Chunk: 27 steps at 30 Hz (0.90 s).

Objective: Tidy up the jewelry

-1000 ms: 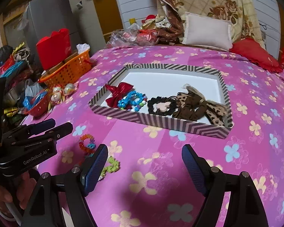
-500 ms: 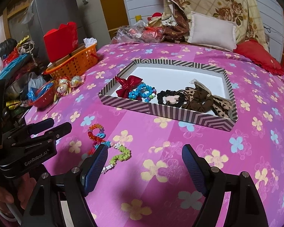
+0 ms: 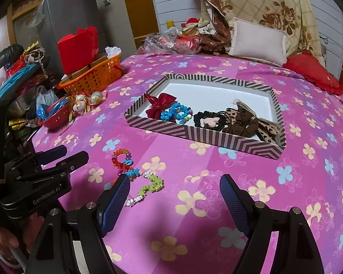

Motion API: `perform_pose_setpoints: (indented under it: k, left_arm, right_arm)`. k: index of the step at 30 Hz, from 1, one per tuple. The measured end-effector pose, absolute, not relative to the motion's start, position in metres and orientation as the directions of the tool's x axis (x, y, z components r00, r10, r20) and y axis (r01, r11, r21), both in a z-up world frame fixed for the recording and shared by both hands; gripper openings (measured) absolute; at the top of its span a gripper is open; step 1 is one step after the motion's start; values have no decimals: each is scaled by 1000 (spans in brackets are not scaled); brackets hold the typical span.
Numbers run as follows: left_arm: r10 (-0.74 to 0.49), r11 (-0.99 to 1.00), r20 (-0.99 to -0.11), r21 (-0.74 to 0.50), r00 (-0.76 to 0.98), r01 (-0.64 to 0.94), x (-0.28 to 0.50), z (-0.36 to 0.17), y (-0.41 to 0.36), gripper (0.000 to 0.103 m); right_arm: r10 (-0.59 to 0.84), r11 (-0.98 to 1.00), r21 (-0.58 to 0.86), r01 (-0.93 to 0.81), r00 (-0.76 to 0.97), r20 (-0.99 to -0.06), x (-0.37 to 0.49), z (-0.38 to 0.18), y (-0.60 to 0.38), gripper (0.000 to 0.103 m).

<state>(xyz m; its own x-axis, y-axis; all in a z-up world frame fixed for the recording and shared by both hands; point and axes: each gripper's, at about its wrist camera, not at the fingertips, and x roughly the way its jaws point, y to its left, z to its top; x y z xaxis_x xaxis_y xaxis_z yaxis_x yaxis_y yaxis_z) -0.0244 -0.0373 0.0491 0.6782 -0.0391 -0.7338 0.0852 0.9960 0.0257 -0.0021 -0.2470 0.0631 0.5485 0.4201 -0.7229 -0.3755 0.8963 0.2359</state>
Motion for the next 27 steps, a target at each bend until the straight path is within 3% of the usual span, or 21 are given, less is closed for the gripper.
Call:
perform_pose_setpoints:
  k: [27]
  left_arm:
    - [-39,997,-749,13,662,73,-28,40,-33,55]
  right_arm:
    - [417,895,233,-381,526,-741,-4,53,-242,79]
